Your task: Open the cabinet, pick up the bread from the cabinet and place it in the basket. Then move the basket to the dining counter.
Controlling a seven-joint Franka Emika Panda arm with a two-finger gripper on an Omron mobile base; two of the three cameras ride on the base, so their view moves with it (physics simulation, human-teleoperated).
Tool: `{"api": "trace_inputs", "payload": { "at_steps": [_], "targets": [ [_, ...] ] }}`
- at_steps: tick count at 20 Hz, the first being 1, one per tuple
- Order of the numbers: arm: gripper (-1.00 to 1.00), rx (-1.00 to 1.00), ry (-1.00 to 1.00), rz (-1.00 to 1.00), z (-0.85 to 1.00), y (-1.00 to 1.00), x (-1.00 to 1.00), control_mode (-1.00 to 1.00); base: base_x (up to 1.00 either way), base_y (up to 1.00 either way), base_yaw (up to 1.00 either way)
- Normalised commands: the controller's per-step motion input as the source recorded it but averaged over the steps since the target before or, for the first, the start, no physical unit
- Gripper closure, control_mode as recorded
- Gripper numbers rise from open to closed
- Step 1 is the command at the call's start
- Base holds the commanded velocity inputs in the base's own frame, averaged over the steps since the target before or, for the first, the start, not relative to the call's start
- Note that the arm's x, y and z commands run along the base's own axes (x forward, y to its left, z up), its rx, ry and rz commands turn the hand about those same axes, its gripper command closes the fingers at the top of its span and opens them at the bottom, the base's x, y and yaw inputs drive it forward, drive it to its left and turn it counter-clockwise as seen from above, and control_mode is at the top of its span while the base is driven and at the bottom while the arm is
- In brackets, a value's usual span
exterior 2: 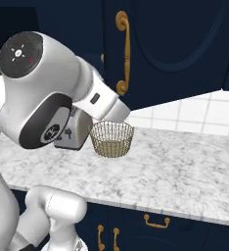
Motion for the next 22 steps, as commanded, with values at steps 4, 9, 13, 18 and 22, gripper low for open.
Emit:
{"api": "trace_inputs", "payload": {
  "at_steps": [4,9,13,18,22],
  "targets": [
    [-1.0,0.37,0.04,-0.47,-0.08,0.85,0.3,-1.0,0.0,0.0,0.0],
    [-1.0,0.42,0.0,-0.51,0.0,0.68,0.24,-1.0,0.0,0.0,0.0],
    [-1.0,0.42,-0.16,-0.49,0.02,0.24,0.63,-1.0,0.0,0.0,0.0],
    [-1.0,0.43,-0.42,-0.3,0.0,0.0,0.74,-1.0,0.0,0.0,0.0],
    [-1.0,0.3,-0.44,-0.4,-0.01,-0.2,0.77,-1.0,0.0,0.0,0.0]
  ]
}}
